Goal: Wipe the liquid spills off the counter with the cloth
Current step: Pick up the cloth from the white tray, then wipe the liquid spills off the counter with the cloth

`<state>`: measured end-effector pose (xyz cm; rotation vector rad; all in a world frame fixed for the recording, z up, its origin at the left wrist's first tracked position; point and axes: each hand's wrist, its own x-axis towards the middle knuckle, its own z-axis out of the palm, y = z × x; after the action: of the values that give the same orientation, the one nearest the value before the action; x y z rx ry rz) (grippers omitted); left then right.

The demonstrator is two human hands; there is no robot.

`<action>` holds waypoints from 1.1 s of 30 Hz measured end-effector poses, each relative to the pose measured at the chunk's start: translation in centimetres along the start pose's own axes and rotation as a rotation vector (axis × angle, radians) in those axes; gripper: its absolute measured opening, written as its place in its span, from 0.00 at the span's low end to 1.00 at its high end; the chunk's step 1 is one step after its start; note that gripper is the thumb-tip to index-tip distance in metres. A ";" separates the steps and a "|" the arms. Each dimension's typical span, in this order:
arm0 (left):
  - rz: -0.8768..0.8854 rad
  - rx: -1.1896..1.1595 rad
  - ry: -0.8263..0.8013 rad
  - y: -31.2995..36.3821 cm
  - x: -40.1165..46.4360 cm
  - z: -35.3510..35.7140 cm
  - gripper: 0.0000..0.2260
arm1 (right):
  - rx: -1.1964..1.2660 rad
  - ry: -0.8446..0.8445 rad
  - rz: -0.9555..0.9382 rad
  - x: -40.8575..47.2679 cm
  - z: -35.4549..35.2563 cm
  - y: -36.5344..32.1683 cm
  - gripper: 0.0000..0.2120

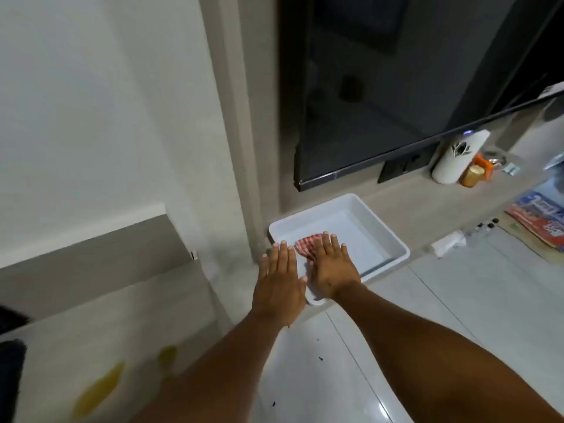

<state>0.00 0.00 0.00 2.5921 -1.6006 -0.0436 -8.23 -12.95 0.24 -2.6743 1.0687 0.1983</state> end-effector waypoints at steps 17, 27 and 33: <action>-0.048 -0.049 -0.078 -1.3 3.3 2.3 0.32 | 0.090 0.029 -0.060 5.4 3.6 1.1 0.29; -0.025 -0.055 0.039 -3.8 -4.2 -3.2 0.28 | 0.034 0.236 -0.216 -5.2 -0.9 -7.2 0.36; -0.095 -0.089 0.047 -6.1 -15.5 -5.7 0.29 | 0.091 0.166 -0.269 -15.8 0.0 -14.4 0.31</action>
<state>-1.07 16.93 4.66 2.5792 -1.4264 -0.0587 -9.71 7.50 6.35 -2.7517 0.7283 -0.1223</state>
